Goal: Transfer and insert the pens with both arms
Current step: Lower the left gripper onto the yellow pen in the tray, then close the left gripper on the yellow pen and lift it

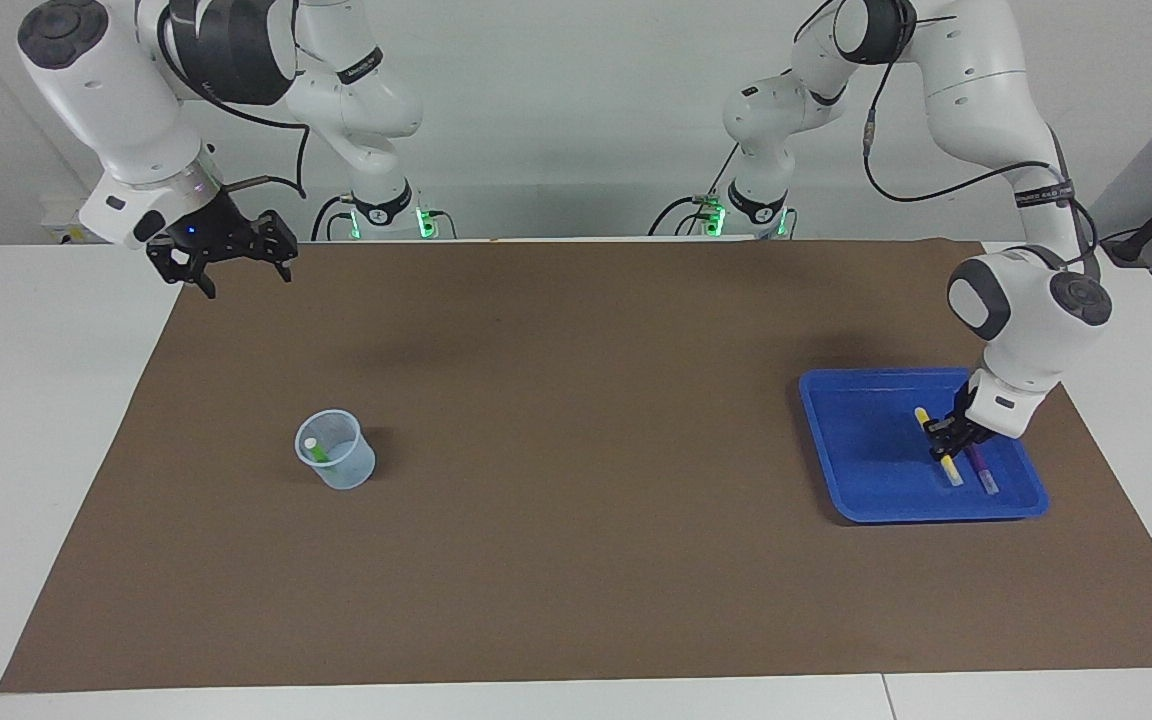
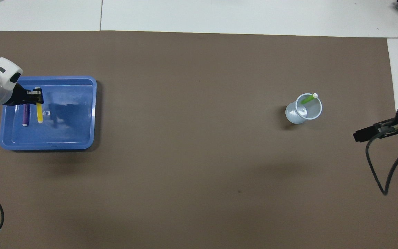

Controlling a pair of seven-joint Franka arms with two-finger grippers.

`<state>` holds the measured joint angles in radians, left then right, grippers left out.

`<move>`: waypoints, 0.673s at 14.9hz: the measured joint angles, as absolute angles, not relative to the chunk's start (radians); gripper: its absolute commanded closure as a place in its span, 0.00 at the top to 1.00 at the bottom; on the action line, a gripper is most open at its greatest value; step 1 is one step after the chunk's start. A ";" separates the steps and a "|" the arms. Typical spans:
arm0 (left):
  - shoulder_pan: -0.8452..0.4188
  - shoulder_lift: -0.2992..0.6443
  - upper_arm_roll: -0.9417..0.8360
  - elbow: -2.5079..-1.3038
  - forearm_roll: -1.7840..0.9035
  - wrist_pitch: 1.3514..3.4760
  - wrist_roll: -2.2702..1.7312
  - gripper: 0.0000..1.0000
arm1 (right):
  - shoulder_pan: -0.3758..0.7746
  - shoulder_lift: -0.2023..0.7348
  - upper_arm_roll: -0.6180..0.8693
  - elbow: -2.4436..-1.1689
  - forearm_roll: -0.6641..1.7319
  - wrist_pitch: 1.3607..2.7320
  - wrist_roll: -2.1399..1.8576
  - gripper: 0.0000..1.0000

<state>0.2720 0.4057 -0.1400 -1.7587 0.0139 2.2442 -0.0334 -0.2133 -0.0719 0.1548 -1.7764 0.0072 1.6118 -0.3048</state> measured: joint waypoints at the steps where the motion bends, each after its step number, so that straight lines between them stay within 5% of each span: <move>1: 0.261 0.406 -0.141 -1.739 -0.006 2.224 -0.073 0.00 | -0.214 -0.073 0.155 -1.781 0.007 1.612 -0.305 1.00; 10: 0.136 0.327 -0.176 -1.692 -0.131 2.075 -0.689 0.00 | -0.259 -0.083 0.144 -1.794 0.007 1.605 -0.420 1.00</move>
<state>0.1364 0.3274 -0.1763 -1.6918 -0.1311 2.0748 -0.6889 -0.2587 -0.0828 0.1437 -1.7938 0.0071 1.6053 -0.4201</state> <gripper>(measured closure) 0.828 0.000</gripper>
